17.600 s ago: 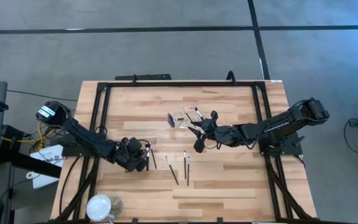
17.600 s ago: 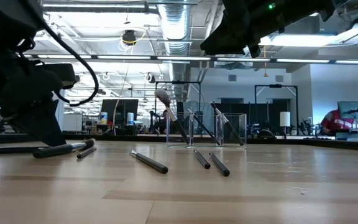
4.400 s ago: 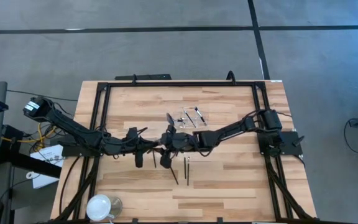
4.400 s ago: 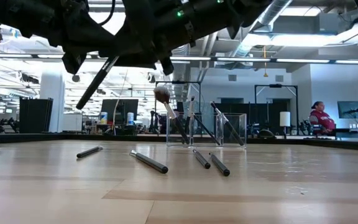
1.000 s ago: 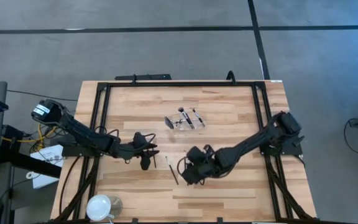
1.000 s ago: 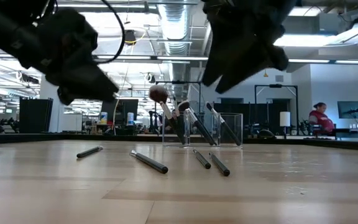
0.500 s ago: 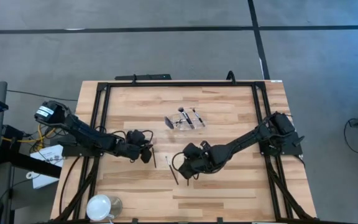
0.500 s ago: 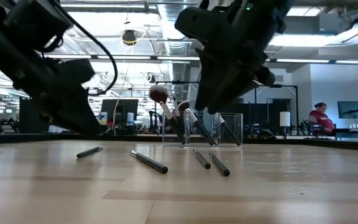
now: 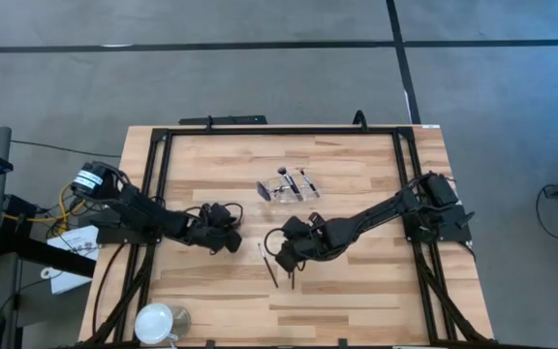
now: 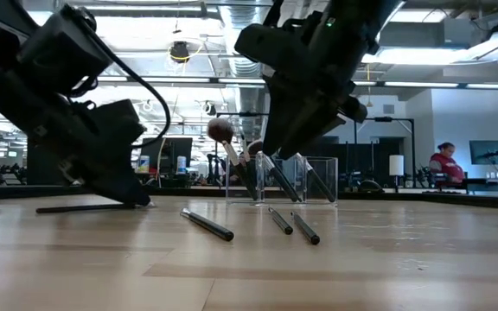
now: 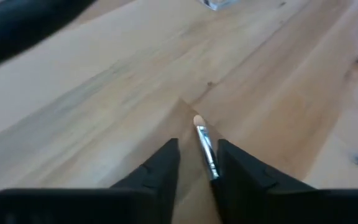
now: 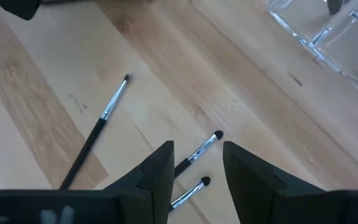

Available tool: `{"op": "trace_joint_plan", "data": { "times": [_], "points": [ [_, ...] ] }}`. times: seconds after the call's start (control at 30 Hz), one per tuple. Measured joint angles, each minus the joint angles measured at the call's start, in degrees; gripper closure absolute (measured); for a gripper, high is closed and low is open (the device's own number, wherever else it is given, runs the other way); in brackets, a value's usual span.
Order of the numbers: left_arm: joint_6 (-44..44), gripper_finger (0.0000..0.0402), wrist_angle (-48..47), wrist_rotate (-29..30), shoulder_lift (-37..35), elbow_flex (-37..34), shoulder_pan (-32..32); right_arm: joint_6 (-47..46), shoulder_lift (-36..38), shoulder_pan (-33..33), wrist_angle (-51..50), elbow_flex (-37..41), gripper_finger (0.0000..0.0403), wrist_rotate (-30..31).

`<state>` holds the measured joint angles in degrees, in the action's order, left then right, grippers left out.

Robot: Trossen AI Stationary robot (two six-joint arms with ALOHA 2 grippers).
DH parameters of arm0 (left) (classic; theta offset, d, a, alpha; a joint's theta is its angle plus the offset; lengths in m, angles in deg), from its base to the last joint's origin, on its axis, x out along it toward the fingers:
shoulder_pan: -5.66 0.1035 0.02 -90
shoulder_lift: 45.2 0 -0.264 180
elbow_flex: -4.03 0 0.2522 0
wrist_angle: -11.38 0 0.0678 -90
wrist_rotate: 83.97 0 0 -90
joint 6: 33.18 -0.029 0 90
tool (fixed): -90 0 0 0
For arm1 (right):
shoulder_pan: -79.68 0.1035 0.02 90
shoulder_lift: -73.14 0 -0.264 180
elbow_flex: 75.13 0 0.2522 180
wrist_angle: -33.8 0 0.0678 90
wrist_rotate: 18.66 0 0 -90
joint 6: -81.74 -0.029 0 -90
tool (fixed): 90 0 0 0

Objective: Put items in baskets/containers
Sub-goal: Put the eyeshadow brush into the middle section of the transparent organizer

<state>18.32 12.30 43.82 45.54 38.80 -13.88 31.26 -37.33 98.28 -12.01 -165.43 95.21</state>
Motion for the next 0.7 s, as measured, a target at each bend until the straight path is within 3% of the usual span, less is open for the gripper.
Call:
{"op": "trace_joint_plan", "data": {
  "times": [0.17,0.27,0.7],
  "points": [
    [-1.65,0.0364,-0.42,-0.98,0.02,-0.07,1.88,0.05,0.0,0.0,-0.03,0.0,0.0276,0.01],
    [-1.74,0.0379,-0.69,-1.38,0.01,-0.09,1.14,1.42,0.0,0.02,0.08,0.0,0.0276,0.01],
    [3.84,0.0267,5.26,4.5,-0.07,-7.42,-7.56,2.51,0.0,0.17,1.26,0.0,0.0276,-0.1]
  ]
}}
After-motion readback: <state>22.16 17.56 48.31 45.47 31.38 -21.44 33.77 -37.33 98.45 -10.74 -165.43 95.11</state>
